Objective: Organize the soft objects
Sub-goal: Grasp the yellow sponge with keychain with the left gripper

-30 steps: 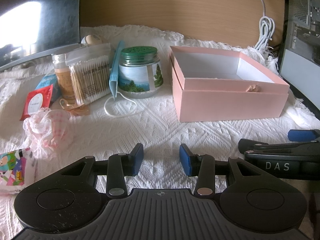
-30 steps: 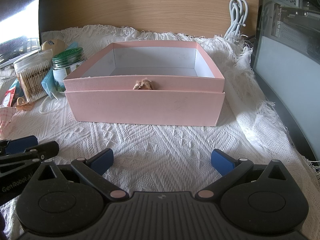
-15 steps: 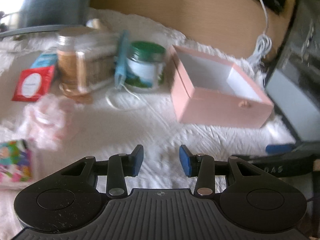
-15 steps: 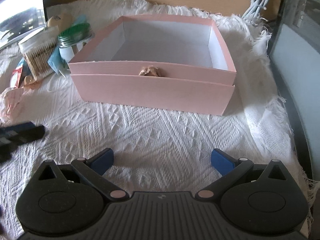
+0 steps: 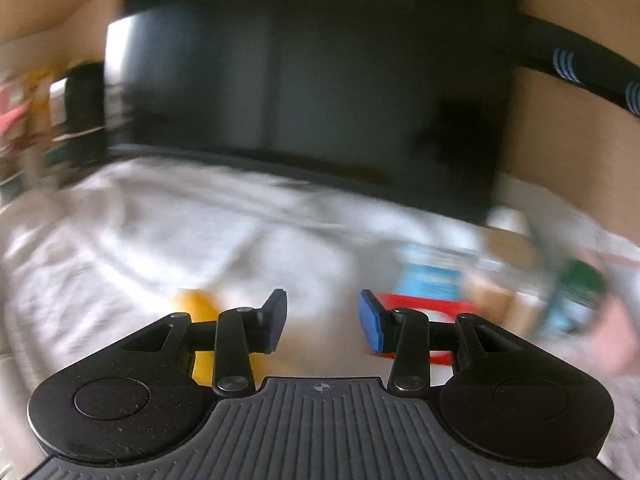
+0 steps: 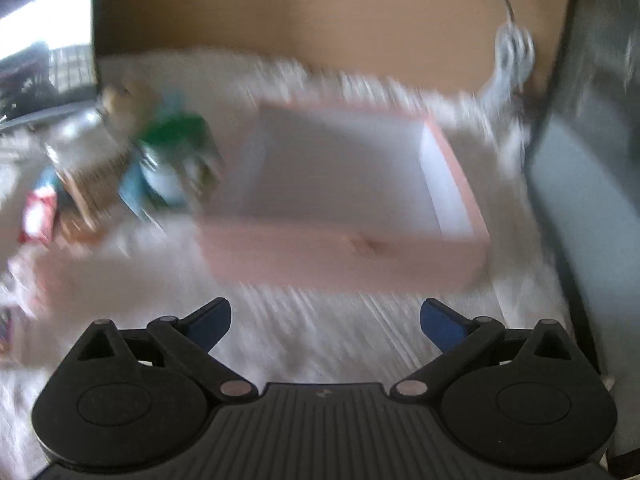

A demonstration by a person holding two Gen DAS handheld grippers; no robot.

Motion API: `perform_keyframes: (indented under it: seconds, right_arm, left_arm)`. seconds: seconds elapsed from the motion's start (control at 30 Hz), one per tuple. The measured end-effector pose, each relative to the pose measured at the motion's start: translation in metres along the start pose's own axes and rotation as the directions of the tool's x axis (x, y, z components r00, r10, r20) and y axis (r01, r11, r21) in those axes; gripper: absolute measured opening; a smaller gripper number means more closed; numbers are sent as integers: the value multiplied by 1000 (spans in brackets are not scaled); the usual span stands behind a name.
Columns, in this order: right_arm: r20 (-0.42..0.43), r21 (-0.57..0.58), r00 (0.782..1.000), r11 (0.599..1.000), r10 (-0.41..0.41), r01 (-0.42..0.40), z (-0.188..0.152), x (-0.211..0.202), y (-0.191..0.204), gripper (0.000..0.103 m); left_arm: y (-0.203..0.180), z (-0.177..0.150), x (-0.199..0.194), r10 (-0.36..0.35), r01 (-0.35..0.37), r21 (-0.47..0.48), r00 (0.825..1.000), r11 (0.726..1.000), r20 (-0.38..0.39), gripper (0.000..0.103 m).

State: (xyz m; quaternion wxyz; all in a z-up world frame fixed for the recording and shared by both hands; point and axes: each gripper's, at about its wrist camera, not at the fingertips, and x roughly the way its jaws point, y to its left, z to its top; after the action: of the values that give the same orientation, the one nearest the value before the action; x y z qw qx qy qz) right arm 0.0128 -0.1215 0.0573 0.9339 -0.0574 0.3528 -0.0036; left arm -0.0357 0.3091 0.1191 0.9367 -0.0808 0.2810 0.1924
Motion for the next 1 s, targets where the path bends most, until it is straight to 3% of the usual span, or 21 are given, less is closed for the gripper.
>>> perform_keyframes:
  seconds: [0.07,0.23,0.4,0.6,0.8,1.0]
  right_arm:
    - [51,-37,999,999,16,-14,9,-12,21,101]
    - [139,-124,989,992,50,-32,24,-34,68,101]
    - [137,-203,988,978,67,-38,22,-41,94,101]
    - [41,-196,996,978,77,-68,23,-25,96,101]
    - [24,-244,994,965,107,-98,13,-22,109,101]
    - [-21,-290,982,939,187,-185,4,-18,121,101]
  left_arm:
    - [28,5,5,34,-34,-45,999,998,-5,44]
    - [67,9,26,22,-26,-69,998,997,-58,44]
    - [74,2,51,67,-61,46,987,997,-148,44]
    - [78,-16,72,4,-5,-5,981,1000,-191,53]
    - [93,-21,75,-57,44,-73,981,996,-186,57]
    - [89,-21,78,-49,32,-76,972,997,-229,56]
